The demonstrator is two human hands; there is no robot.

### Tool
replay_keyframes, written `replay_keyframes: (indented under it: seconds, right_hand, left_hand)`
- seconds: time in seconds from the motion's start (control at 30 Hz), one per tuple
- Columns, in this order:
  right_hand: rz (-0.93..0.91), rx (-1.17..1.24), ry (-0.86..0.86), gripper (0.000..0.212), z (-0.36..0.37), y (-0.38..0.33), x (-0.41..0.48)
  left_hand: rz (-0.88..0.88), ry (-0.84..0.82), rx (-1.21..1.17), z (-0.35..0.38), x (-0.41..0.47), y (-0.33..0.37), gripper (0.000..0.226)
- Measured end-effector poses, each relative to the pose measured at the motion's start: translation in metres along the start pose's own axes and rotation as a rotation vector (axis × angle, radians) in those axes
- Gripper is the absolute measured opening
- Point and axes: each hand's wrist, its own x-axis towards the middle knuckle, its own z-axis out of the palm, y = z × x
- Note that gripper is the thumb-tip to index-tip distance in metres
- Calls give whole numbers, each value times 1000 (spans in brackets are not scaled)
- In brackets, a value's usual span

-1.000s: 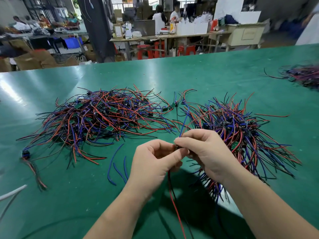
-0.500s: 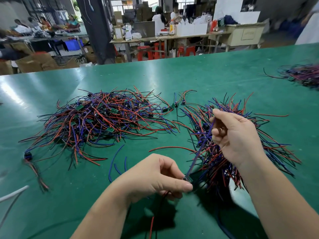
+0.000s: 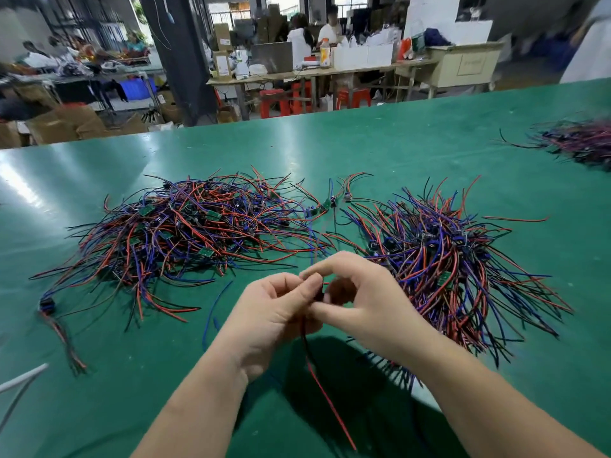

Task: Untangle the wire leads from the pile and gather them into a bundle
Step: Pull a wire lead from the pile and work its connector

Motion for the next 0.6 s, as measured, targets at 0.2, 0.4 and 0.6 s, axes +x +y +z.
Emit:
replay_keyframes:
  seconds: [0.2,0.4,0.6]
  right_hand:
    - [93,-29,390,26,-25,2,7]
    - [336,-454,593,35,-71,13,9]
    - [320,-433,522,40,-61,7,9]
  left_hand:
    - [34,174,97,-18,5,13,32]
    - [186,888,1132,-96,14,18,52]
    - [-123,846,1378,-115,23,6,46]
